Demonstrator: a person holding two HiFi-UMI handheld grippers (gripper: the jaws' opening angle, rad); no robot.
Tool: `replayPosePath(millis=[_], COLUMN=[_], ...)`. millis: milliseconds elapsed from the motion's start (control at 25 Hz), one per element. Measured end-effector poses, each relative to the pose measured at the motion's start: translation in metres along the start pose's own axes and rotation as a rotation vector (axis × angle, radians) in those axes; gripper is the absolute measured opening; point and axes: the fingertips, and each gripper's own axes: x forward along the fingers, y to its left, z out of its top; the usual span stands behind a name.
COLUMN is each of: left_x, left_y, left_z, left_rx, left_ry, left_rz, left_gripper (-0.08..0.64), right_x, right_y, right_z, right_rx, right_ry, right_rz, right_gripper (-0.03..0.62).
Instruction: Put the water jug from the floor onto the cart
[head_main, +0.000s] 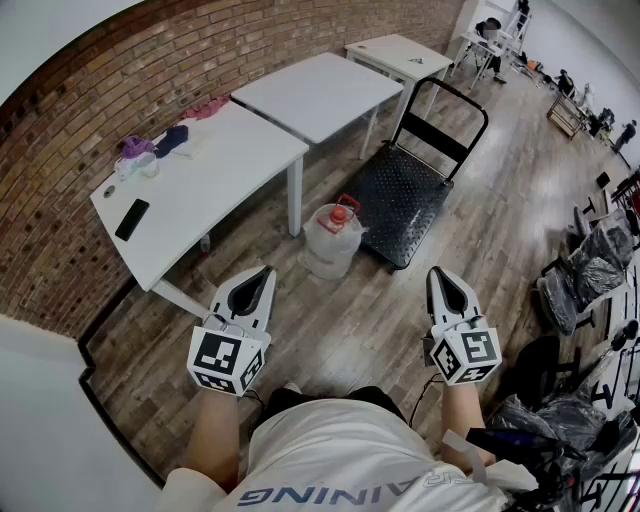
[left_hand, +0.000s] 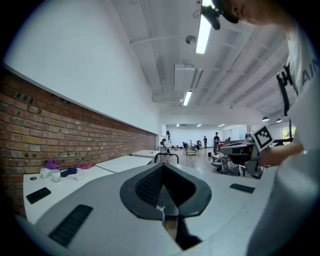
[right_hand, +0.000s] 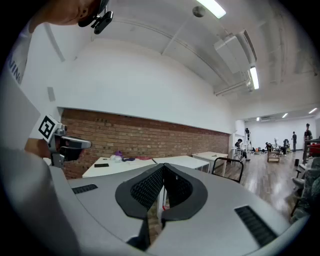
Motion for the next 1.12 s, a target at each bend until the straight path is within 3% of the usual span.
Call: replayPosePath(millis=[200,600,1120], left_x=[-0.011,-0.001,0.073], left_y=[0.033,0.067,0.094], left_z=[-0.008,-0.015,-0.018], left_rx=[0.02,0.019,0.041], left_ry=[0.01,0.023,0.062], left_rz=[-0.028,-0.061,-0.013], left_gripper=[0.002,0.0,0.002], right_x=[0.012,0.045,0.13], right_y=[0.028,0.054,0.009], right_z=[-0.002,-0.017,-0.03], right_rx=[-0.009,0.012,0.051], right_ry=[-0.007,0.036,0.019], right_rz=[-0.055,-0.048,-0.001], right_gripper=[0.005,0.005,0.005])
